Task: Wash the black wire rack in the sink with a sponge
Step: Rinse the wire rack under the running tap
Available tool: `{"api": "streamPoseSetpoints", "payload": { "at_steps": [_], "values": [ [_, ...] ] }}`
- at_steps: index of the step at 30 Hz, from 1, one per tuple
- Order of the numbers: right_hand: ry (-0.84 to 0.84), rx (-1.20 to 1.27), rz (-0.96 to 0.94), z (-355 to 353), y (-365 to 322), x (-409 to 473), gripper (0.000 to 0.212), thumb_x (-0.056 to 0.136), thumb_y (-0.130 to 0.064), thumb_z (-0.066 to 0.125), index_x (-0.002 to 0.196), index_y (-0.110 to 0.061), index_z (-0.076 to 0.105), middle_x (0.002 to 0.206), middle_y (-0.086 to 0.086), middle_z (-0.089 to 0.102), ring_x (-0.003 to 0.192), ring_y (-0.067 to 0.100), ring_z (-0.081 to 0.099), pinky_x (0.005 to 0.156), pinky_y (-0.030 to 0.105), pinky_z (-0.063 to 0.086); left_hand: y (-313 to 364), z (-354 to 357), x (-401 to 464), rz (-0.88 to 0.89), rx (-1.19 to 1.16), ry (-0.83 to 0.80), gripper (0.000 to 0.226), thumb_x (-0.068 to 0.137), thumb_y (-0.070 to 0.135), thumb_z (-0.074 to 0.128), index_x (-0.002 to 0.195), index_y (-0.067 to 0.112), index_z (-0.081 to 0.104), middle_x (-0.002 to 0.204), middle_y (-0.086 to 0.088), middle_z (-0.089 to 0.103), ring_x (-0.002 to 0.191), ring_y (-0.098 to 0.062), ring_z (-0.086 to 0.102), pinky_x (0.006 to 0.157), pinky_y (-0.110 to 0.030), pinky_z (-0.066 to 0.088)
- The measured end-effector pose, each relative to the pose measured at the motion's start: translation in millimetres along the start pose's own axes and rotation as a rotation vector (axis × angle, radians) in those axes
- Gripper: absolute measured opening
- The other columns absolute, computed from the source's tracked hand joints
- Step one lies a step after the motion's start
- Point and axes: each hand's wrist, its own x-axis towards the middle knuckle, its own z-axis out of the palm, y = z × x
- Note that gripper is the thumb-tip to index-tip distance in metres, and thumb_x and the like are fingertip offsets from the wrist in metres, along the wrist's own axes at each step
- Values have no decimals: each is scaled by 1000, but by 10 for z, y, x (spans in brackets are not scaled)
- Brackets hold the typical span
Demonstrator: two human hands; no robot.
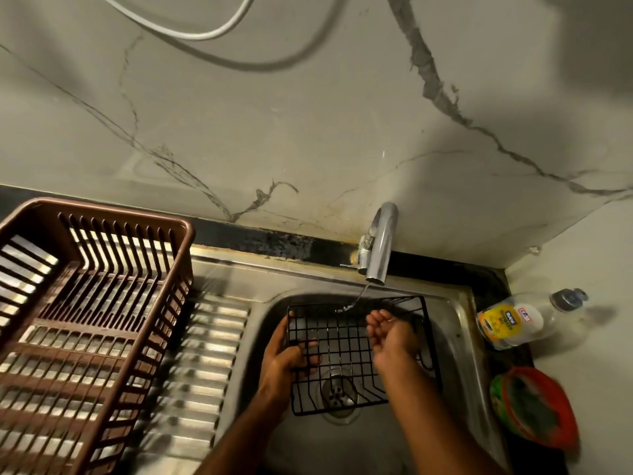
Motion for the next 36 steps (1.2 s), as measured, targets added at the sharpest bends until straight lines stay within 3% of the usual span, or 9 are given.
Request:
{"api": "streamPoseSetpoints", "payload": {
  "at_steps": [5, 9, 14, 17, 21, 25, 29, 31, 36],
  "values": [
    [-402, -230, 276, 331, 452, -379, 52, 81, 15, 30, 114, -1, 67, 94, 10, 78, 79, 19, 74, 62, 30, 58, 111, 150, 55, 36, 26, -42, 86, 61, 15, 55, 147, 18, 49, 97, -15, 77, 85, -28, 73, 68, -37, 60],
    [-388, -227, 239, 368, 331, -297, 50, 77, 14, 32, 109, 0, 68, 97, 14, 77, 86, 26, 75, 72, 35, 60, 140, 75, 84, 25, 13, -55, 77, 65, 17, 55, 142, 25, 54, 102, -19, 76, 91, -37, 73, 74, -47, 60],
    [-100, 9, 78, 190, 3, 19, 44, 88, 8, 30, 112, 0, 66, 98, 13, 76, 87, 23, 74, 75, 34, 58, 74, 48, 52, -16, -5, -29, 75, 68, 18, 54, 139, 42, 48, 106, -18, 76, 96, -44, 72, 84, -57, 59],
    [-207, 6, 141, 197, 134, -18, 48, 86, 9, 31, 119, -1, 65, 102, 14, 76, 91, 24, 74, 77, 35, 57, 84, 78, 79, -5, 0, -23, 83, 67, 18, 55, 147, 36, 43, 105, -18, 76, 97, -45, 72, 85, -60, 57],
    [-507, -335, 307, 320, 424, -272, 51, 81, 11, 30, 114, -3, 67, 98, 11, 78, 85, 23, 75, 83, 38, 57, 205, 110, 156, 38, 77, -63, 87, 61, 19, 55, 147, 33, 48, 107, -14, 76, 94, -29, 74, 71, -40, 60],
    [-740, -946, 360, 197, 189, -197, 47, 84, 7, 33, 114, -2, 69, 107, 11, 76, 105, 25, 71, 94, 39, 52, 271, -39, 126, 65, 67, -99, 71, 61, 13, 51, 122, 45, 68, 102, -10, 77, 93, -32, 72, 75, -49, 58],
    [-392, -1482, -25, 83, -107, 58, 36, 102, -13, 39, 87, -4, 71, 80, 9, 76, 84, 26, 76, 63, 26, 55, 258, -122, 131, 38, 0, -61, 71, 56, 8, 51, 117, 43, 67, 101, -15, 75, 89, -40, 70, 79, -55, 58],
    [-296, -1593, -215, 59, -161, 146, 33, 100, -11, 48, 78, -3, 71, 73, 9, 74, 68, 22, 75, 64, 28, 61, 240, -121, 137, 30, -18, -41, 78, 54, 8, 51, 124, 39, 65, 103, -18, 74, 87, -40, 70, 77, -54, 58],
    [-631, -1825, -8, 151, -12, -100, 30, 99, -9, 45, 81, -5, 68, 85, 12, 75, 57, 17, 68, 58, 24, 53, 127, -43, 104, -13, -10, -14, 79, 60, 12, 52, 133, 41, 54, 103, -18, 76, 94, -48, 70, 83, -61, 56]
  ]
}}
